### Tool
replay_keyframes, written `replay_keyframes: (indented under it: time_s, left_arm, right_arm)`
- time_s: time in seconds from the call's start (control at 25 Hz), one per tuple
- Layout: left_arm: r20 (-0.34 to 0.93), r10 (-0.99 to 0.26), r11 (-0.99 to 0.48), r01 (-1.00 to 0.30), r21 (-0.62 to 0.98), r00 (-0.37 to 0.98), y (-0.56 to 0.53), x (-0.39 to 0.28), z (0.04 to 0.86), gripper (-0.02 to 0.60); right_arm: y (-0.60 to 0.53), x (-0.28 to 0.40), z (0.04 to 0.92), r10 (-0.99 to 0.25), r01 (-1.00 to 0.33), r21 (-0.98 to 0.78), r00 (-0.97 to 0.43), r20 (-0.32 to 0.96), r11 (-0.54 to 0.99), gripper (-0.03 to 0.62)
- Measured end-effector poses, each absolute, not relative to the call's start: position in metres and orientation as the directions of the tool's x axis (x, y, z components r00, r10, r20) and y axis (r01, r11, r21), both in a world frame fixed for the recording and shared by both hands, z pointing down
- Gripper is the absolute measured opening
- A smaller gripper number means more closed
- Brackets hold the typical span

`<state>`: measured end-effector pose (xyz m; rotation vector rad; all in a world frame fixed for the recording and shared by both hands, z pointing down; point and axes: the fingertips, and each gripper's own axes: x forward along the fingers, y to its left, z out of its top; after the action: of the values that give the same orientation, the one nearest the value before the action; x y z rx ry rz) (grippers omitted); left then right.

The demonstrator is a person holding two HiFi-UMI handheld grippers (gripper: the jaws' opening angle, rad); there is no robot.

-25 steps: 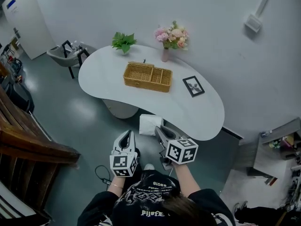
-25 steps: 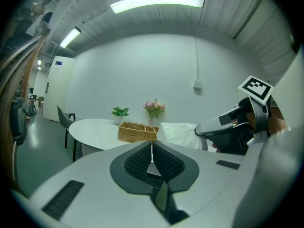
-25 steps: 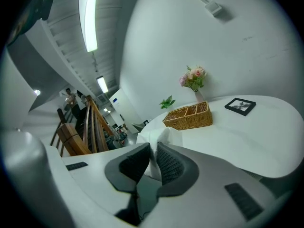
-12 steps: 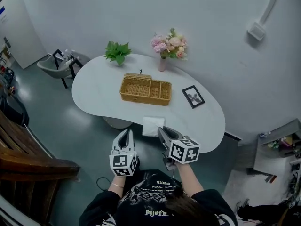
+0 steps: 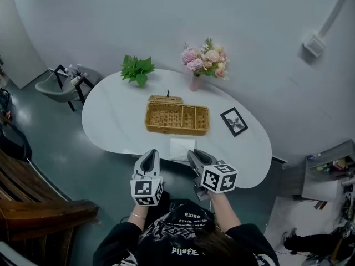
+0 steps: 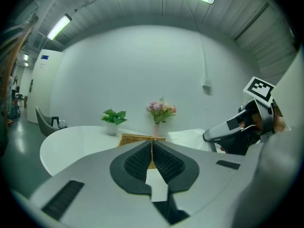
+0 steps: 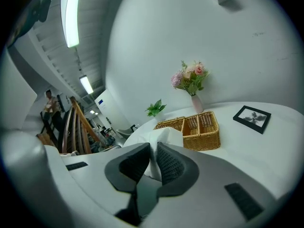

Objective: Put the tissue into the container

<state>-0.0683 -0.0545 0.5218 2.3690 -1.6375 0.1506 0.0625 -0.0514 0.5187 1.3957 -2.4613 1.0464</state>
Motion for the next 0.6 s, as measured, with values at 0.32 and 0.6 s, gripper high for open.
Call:
replay_keyframes:
  time_s: [0.32, 0.6]
  left_arm:
    - [0.245, -0.872, -0.39, -0.903, 0.179, 0.425, -0.112, -0.1, 0.531, 0.028]
    - [0.253, -0.85, -0.425, -0.885, 0.19, 0.462, -0.146, -0.118, 0.535, 0.028]
  right_arm:
    - [-0.1, 0.035, 0.521, -0.73, -0.81, -0.517, -0.527, 0.434, 0.277, 0.071]
    - [-0.126, 0.014, 0.523, -0.743, -0.815, -0.528, -0.504, 0.44, 0.24, 0.071]
